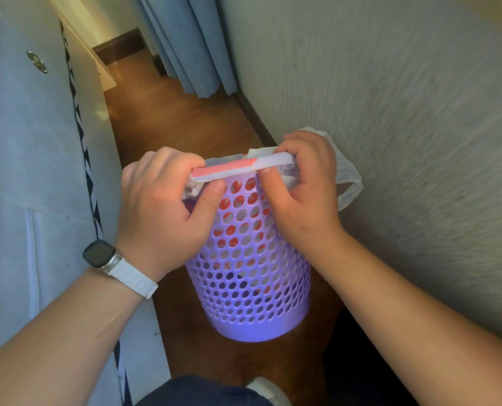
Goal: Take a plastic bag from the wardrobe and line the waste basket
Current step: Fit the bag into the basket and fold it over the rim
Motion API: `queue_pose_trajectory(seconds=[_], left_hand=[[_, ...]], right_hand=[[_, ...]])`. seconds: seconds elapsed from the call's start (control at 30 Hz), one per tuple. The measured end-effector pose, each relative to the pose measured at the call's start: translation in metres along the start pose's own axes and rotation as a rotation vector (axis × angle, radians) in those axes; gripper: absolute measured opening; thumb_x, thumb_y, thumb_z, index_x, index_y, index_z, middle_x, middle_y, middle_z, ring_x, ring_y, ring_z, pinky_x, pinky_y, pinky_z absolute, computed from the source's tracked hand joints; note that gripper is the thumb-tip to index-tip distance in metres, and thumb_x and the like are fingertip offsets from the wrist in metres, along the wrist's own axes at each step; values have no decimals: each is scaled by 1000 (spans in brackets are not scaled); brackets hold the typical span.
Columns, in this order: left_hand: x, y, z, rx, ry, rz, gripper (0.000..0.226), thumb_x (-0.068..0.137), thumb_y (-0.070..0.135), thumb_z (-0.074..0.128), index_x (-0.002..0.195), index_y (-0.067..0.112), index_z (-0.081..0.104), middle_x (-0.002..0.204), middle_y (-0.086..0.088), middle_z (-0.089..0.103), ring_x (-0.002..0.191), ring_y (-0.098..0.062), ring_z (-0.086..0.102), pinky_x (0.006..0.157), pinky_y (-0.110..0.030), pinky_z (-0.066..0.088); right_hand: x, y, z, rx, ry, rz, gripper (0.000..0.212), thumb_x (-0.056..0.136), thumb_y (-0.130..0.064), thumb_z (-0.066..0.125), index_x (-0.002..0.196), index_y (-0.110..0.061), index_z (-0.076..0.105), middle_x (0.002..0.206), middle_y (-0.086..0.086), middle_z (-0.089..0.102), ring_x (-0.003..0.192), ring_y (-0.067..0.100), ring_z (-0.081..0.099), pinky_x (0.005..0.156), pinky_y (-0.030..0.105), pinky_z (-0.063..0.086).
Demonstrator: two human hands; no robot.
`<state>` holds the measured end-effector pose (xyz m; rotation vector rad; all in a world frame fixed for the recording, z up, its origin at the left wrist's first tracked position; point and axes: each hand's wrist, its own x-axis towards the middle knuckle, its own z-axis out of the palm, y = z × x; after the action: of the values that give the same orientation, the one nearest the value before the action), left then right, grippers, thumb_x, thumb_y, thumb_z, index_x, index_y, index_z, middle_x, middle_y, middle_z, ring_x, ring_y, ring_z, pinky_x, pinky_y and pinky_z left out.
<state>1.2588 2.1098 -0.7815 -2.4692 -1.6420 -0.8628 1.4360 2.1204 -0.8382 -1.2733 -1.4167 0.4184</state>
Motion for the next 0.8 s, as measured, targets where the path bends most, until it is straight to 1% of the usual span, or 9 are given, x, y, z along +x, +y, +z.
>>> queue_pose_trajectory(seconds=[0.07, 0.13, 0.23, 0.33, 0.47, 0.57, 0.63, 0.7, 0.8], left_hand=[[-2, 6, 0, 60, -38, 47, 34, 91, 40, 51, 107, 13, 63, 101, -6, 63, 95, -29, 55, 85, -43, 38], [-4, 13, 2, 60, -29, 63, 33, 92, 38, 50, 112, 15, 63, 103, -5, 64, 96, -28, 55, 86, -44, 38], [-5, 13, 1, 80, 3, 58, 27, 95, 33, 47, 103, 14, 65, 90, -5, 63, 85, -29, 54, 78, -41, 35], [-3, 7, 1, 112, 7, 70, 23, 96, 33, 50, 95, 14, 63, 83, -5, 61, 80, -29, 52, 72, -40, 33], [-1, 0, 1, 64, 24, 36, 23, 95, 31, 50, 88, 12, 61, 79, -4, 58, 75, -30, 52, 69, -44, 38], [0, -4, 1, -7, 45, 3, 23, 94, 28, 50, 83, 9, 58, 78, 4, 48, 73, -31, 51, 67, -46, 41], [1, -6, 2, -47, 49, -18, 22, 94, 26, 50, 83, 8, 57, 79, 7, 45, 72, -30, 51, 65, -47, 43], [1, -7, 3, -76, 50, -32, 21, 93, 25, 51, 83, 7, 57, 79, 7, 45, 72, -27, 49, 64, -47, 43], [0, -8, 2, -87, 30, -22, 20, 93, 24, 51, 85, 7, 59, 79, 6, 47, 74, -28, 51, 66, -47, 42]], right_hand=[[-2, -5, 3, -42, 9, -18, 24, 84, -28, 61, 92, -6, 61, 101, 9, 58, 98, 28, 54, 91, 39, 41], [-6, -12, 7, -63, 3, -47, 23, 84, -27, 63, 92, -6, 62, 100, 9, 58, 98, 27, 53, 90, 44, 41], [-11, -20, 13, -60, -13, -72, 23, 84, -26, 67, 93, -5, 63, 101, 8, 58, 99, 25, 53, 88, 45, 42], [-12, -18, 14, -16, -36, -34, 25, 83, -27, 66, 97, -6, 64, 105, 7, 60, 103, 27, 56, 90, 45, 43], [-8, -5, 8, -12, -11, -1, 29, 82, -27, 60, 102, -7, 68, 116, 9, 61, 110, 29, 57, 96, 50, 44], [-1, 9, 5, 36, 20, 117, 35, 81, -30, 56, 106, -9, 69, 124, 14, 58, 119, 28, 54, 105, 46, 41], [2, 16, 5, 98, 16, 187, 38, 82, -32, 55, 109, -10, 68, 127, 15, 56, 124, 26, 51, 109, 39, 37], [2, 18, 5, 120, 10, 185, 36, 83, -31, 55, 108, -9, 66, 125, 12, 56, 124, 26, 51, 109, 34, 37], [2, 15, 7, 118, 35, 121, 28, 85, -25, 54, 103, -5, 63, 115, 7, 56, 114, 27, 55, 103, 42, 42]])
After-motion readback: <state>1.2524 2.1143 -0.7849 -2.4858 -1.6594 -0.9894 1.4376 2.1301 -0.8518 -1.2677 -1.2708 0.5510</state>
